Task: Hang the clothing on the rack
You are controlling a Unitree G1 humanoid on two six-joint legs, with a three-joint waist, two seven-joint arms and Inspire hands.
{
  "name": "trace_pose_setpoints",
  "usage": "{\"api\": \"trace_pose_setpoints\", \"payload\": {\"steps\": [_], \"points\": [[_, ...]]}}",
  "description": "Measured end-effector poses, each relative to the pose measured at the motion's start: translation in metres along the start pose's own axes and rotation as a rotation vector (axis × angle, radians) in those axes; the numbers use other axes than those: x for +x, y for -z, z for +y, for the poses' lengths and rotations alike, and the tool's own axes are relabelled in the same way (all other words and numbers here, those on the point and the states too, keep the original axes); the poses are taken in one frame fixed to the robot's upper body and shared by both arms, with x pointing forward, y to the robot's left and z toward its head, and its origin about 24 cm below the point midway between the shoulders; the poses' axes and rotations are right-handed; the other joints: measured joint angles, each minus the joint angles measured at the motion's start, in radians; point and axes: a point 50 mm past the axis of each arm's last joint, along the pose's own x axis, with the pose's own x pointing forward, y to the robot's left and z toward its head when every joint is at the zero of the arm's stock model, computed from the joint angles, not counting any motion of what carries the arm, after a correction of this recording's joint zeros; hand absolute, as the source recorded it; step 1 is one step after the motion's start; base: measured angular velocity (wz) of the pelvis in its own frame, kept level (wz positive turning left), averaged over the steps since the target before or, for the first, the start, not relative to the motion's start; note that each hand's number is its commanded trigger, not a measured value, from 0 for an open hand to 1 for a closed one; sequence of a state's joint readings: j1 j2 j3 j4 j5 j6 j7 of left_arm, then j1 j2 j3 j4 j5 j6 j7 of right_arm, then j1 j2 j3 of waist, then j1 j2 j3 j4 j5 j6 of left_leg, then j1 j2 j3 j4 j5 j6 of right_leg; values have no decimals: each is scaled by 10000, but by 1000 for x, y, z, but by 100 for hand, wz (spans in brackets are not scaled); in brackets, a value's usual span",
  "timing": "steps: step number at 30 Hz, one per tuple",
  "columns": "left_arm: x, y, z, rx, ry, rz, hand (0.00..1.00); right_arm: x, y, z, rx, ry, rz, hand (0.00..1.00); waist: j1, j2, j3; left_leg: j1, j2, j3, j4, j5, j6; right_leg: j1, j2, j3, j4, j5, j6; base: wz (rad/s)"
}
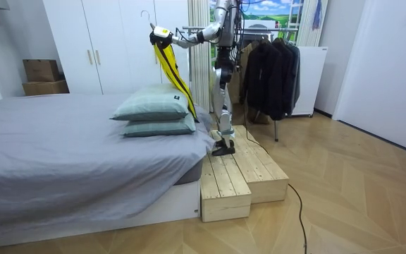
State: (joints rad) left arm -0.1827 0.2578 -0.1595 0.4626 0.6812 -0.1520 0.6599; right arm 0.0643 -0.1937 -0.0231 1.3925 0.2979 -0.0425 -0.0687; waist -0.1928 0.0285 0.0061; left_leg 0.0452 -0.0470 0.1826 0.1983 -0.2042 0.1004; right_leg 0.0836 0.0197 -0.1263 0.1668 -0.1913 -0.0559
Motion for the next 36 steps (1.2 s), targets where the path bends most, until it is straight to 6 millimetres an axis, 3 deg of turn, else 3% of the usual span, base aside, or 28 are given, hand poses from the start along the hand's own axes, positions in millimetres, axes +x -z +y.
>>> {"api": "trace_pose_setpoints", "payload": {"steps": [10,22,36], "points": [[-12,8,3,222,-727,155,100,0,-10,-2,-323,702,-437,0,117,-175,-52,-1,-1,-77,57,0,-1,97,-13,-113,35,-1,-4,3],[-16,11,5,266,-1193,265,100,0,-14,-5,-275,1446,-643,0,305,-88,-105,24,-3,-197,22,-2,-3,129,1,-137,23,1,-6,2],[-21,14,10,595,-1144,32,100,-3,-53,-5,-2036,2201,-2385,0,582,-111,-89,-9,-17,-239,-10,-1,-3,92,-7,-221,23,2,-6,0]]}}
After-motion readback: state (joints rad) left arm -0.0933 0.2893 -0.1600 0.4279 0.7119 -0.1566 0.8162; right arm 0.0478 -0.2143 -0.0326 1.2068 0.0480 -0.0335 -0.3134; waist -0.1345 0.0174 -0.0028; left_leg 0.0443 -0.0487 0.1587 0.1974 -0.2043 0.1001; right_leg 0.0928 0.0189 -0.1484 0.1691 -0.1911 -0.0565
